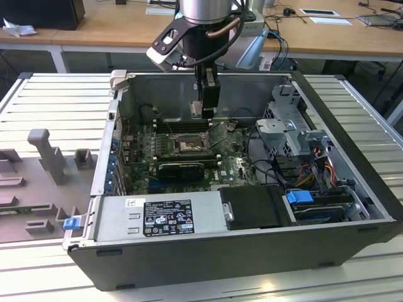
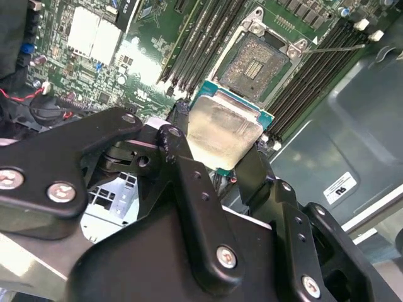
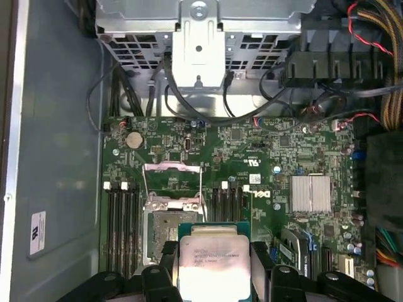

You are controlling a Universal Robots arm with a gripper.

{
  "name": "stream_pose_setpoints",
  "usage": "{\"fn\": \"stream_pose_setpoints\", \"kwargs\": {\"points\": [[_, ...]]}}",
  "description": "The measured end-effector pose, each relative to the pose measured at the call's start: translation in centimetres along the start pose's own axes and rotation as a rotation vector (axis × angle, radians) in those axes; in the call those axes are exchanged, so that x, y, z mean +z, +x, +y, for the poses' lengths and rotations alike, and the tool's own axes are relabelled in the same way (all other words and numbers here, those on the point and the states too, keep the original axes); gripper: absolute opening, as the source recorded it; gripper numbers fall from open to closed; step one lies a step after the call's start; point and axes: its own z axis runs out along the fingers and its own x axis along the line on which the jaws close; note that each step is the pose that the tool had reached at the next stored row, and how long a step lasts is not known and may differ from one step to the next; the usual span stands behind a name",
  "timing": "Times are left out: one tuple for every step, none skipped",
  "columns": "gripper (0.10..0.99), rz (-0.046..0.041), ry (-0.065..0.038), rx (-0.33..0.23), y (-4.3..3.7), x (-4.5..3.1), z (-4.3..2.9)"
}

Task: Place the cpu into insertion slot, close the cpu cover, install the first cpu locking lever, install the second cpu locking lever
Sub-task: 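Place the cpu into insertion slot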

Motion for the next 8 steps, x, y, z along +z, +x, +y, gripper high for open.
{"fn": "stream_pose_setpoints", "kwargs": {"points": [[0.541,-0.0001,0.0,0.001,0.0,0.07,-0.01],[0.541,-0.0001,0.0,0.001,0.0,0.11,-0.01],[0.541,-0.0001,0.0,0.001,0.0,0.19,-0.02],[0.541,0.0,0.0,0.001,-0.01,0.3,-0.03],[0.541,0.0001,0.0,0.001,-0.01,0.38,-0.04],[0.541,0.0,0.0,0.001,-0.01,0.45,-0.04],[0.541,0.0,0.0,0.001,-0.01,0.55,-0.05],[0.541,0.0,0.0,0.001,-0.01,0.61,-0.06]]}}
